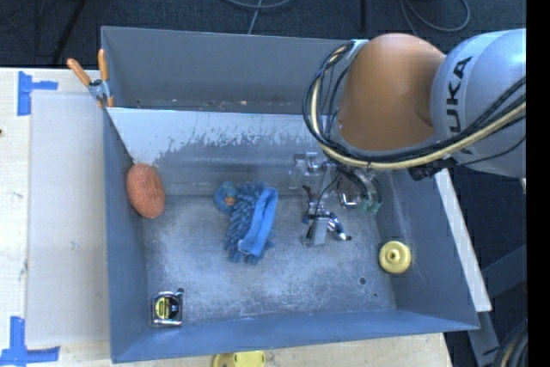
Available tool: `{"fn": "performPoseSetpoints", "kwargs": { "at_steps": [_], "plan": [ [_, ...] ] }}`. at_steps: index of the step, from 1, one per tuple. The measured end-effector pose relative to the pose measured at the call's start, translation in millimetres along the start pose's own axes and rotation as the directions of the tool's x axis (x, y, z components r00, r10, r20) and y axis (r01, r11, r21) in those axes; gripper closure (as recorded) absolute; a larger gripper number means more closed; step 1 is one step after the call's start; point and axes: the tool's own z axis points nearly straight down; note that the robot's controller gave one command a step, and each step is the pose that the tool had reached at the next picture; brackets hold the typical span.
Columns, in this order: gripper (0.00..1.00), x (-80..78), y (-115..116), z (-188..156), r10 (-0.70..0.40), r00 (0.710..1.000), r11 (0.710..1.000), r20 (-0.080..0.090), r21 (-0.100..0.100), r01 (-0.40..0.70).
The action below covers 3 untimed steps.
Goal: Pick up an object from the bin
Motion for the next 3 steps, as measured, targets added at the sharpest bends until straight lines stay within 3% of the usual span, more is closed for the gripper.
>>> {"fn": "performPoseSetpoints", "kwargs": {
  "at_steps": [1,2,3],
  "plan": [
    [0.00,-1.2,-0.3,-4.7,0.001,1.000,1.000,0.007,0.000,-0.001],
    [0.00,-22.8,23.2,40.2,-0.054,0.998,0.999,0.016,0.001,0.054],
    [0.00,-12.8,25.8,102.3,-0.087,0.996,0.996,0.012,0.000,0.087]
  ]
}}
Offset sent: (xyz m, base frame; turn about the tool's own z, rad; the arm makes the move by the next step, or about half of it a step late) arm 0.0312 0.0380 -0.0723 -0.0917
